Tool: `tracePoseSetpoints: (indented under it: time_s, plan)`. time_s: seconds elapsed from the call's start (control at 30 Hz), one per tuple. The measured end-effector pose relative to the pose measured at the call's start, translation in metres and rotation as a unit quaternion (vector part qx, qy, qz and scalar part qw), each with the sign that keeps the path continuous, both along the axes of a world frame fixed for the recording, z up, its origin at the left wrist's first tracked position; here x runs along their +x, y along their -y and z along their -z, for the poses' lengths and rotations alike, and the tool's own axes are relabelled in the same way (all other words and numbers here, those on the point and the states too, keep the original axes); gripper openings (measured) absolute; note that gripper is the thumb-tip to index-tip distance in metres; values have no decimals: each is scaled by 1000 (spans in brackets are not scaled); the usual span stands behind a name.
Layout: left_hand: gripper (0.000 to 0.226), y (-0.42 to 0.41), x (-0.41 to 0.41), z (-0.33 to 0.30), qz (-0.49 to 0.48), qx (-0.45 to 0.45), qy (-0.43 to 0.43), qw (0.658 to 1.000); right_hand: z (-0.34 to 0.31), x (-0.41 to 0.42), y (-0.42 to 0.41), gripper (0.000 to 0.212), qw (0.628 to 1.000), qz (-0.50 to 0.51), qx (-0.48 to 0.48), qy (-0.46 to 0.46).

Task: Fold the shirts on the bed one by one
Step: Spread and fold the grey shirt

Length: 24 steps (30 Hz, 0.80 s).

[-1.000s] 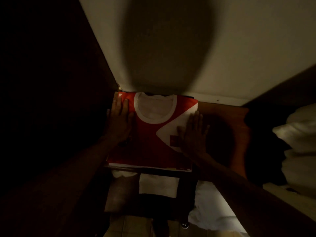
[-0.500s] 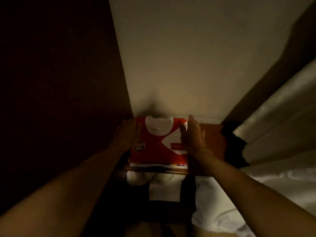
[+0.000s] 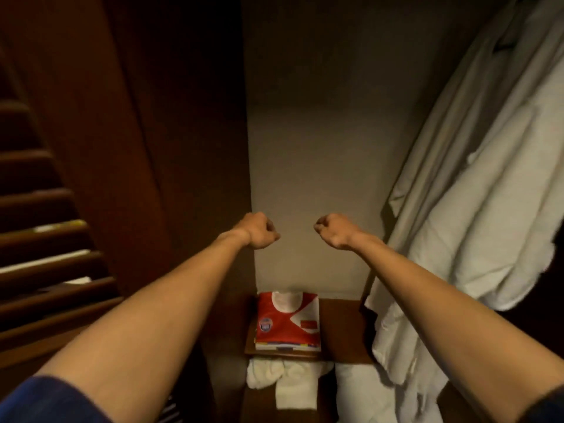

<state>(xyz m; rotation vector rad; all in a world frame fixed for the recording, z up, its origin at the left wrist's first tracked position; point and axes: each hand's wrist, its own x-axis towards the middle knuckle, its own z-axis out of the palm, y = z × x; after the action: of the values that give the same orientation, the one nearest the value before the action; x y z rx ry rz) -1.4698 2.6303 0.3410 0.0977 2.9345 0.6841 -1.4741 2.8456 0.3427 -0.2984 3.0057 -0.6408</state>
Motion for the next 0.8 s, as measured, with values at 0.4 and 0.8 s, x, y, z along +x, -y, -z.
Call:
tracePoseSetpoints:
  time_s: [0.4, 0.8]
  plan:
    - [33, 77, 164, -201, -20, 98, 171, 980, -179, 81, 71, 21, 988, -118, 74, 60]
    - [32, 224, 308, -234, -219, 36, 206, 953, -204, 149, 253, 28, 887, -373, 136, 235]
